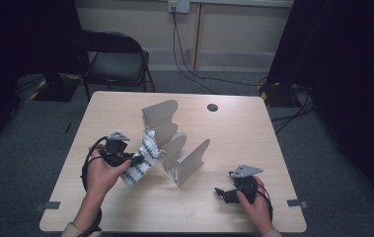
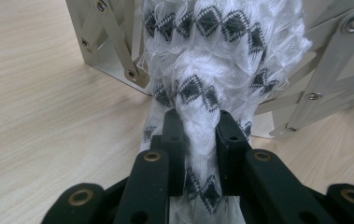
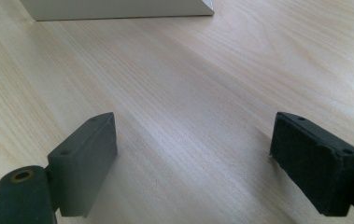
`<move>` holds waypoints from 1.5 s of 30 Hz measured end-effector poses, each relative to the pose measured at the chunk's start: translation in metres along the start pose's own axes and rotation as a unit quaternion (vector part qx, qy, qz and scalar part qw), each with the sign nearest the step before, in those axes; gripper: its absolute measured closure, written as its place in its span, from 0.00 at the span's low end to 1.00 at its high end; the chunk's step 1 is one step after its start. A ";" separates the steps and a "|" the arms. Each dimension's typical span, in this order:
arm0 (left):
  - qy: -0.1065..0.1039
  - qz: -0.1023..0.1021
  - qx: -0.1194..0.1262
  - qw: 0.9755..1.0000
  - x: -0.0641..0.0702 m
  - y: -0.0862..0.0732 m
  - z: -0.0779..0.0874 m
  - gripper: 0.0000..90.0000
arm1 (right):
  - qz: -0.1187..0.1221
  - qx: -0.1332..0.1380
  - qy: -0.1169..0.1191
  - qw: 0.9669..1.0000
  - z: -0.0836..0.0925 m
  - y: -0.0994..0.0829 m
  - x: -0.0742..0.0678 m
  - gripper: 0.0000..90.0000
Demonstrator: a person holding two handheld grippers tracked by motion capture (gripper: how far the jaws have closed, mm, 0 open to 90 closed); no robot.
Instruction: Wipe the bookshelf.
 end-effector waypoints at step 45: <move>0.025 0.007 -0.066 0.997 -0.018 -0.038 -0.036 0.86 | 0.000 0.000 0.000 1.000 0.000 0.000 0.000 0.16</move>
Point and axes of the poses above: each handheld gripper's, and its own axes: z roughly backward along the jaws, y roughly out of its top, x roughly to its right, the point moved 8 cm from there along -z, roughly forward along the jaws, and after that the axes turned 9 degrees about z, right-handed, at the moved point
